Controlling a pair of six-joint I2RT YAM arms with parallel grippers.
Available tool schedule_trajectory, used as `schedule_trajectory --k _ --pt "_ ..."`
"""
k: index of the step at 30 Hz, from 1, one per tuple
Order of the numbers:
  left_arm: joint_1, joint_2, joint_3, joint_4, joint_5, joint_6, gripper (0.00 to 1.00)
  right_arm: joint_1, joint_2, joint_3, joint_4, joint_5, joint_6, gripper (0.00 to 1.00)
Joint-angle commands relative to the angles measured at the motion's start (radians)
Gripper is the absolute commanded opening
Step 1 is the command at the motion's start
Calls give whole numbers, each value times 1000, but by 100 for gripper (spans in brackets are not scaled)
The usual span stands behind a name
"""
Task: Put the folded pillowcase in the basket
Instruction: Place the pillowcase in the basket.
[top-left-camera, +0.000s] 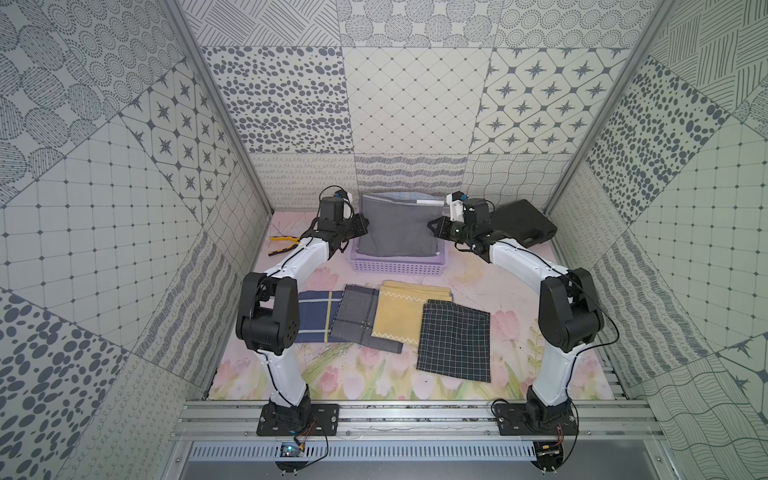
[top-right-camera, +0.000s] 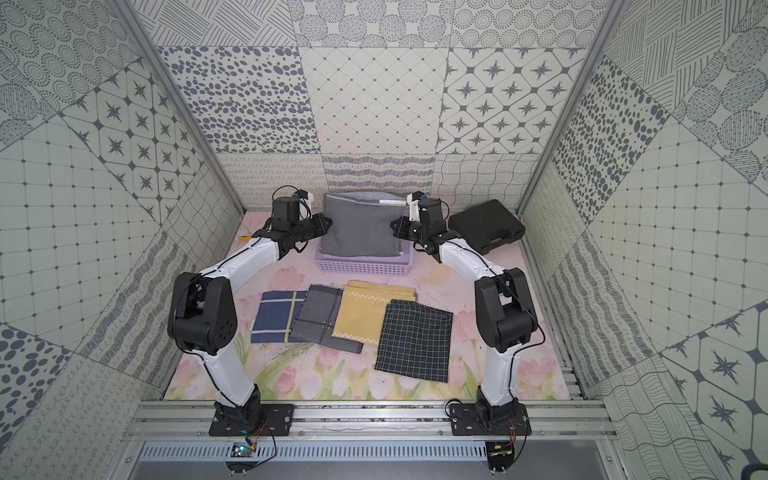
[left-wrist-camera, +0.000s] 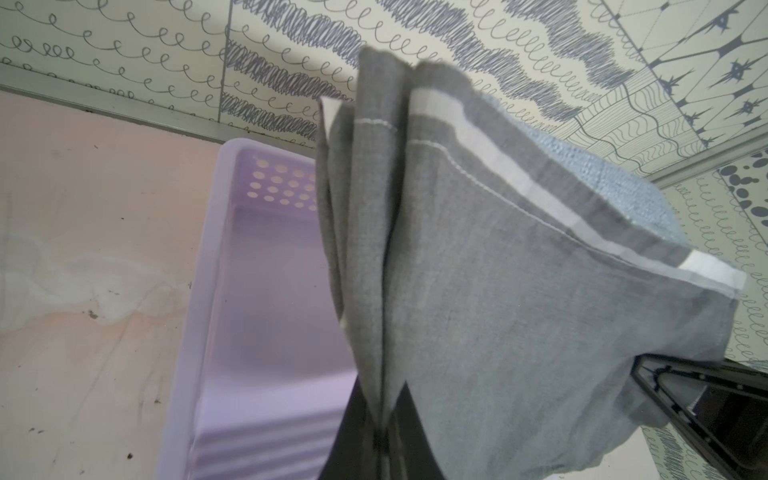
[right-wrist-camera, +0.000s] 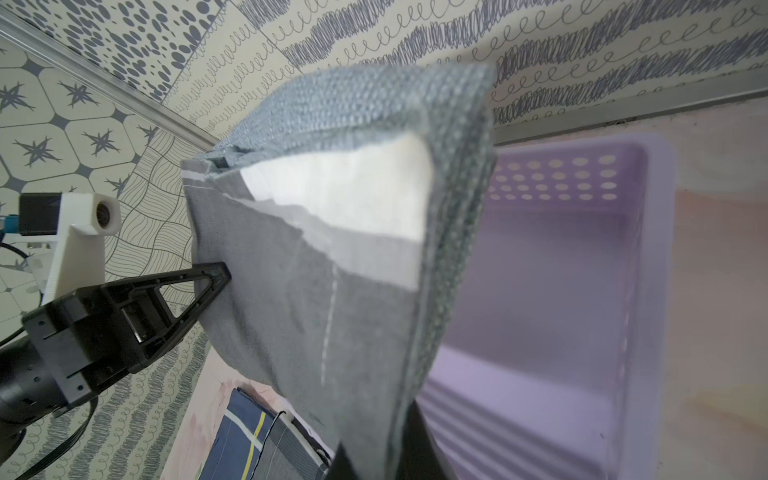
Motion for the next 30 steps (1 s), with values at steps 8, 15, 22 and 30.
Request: schedule_trajectory --k 8,15,22,30 --pt "18 123 77 18 65 61 0 -13 81 31 75 -50 28 0" --pt "18 140 67 17 84 50 0 -20 84 -1 81 -53 31 0" --pt "18 138 63 9 92 44 0 -26 74 -13 81 -59 36 0" --pt "18 76 83 -39 73 27 99 -33 -13 -44 73 -4 26 56"
